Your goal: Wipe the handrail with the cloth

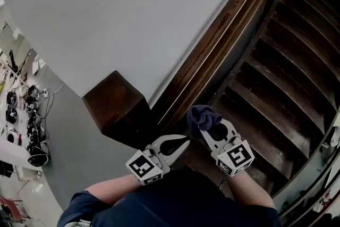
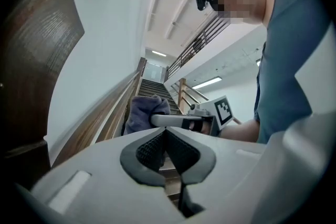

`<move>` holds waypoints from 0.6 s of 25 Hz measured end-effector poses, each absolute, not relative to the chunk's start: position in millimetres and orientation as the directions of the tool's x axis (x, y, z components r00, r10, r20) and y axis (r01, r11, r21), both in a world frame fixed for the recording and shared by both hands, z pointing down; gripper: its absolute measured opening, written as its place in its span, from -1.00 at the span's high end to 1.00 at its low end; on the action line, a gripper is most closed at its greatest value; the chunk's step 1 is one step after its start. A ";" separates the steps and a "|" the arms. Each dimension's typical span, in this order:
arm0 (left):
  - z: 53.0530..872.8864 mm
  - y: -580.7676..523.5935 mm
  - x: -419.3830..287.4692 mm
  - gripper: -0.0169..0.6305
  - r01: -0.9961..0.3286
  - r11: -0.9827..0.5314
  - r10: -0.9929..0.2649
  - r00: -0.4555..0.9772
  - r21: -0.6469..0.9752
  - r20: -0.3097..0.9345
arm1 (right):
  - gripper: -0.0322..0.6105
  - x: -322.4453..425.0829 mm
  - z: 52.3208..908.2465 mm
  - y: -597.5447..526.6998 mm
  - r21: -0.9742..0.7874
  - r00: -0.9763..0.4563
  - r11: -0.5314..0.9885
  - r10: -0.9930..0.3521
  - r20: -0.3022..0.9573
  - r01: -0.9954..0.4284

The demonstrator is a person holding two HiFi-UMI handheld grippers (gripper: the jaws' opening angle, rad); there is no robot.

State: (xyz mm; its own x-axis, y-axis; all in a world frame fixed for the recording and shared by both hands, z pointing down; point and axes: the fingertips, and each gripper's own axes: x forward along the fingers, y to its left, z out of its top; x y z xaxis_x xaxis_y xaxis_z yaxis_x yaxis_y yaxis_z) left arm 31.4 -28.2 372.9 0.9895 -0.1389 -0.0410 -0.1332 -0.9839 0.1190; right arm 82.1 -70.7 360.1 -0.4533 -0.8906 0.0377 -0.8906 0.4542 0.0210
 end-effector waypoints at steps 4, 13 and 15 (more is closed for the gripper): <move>381.0 -21.2 30.2 0.94 -0.135 -0.983 -0.141 0.989 0.123 -0.037 | 0.60 74.0 380.0 -49.8 -0.023 -0.427 0.427 -0.903 0.034 -0.904; 392.8 -14.8 19.5 0.94 -0.133 -0.982 -0.138 0.990 0.136 -0.027 | 0.60 58.7 410.5 -24.7 -0.089 -0.422 0.416 -0.905 0.056 -0.905; 392.5 -13.8 20.2 0.94 -0.126 -0.983 -0.132 0.991 0.135 -0.036 | 0.60 54.4 413.0 -24.1 -0.084 -0.428 0.422 -0.902 0.062 -0.903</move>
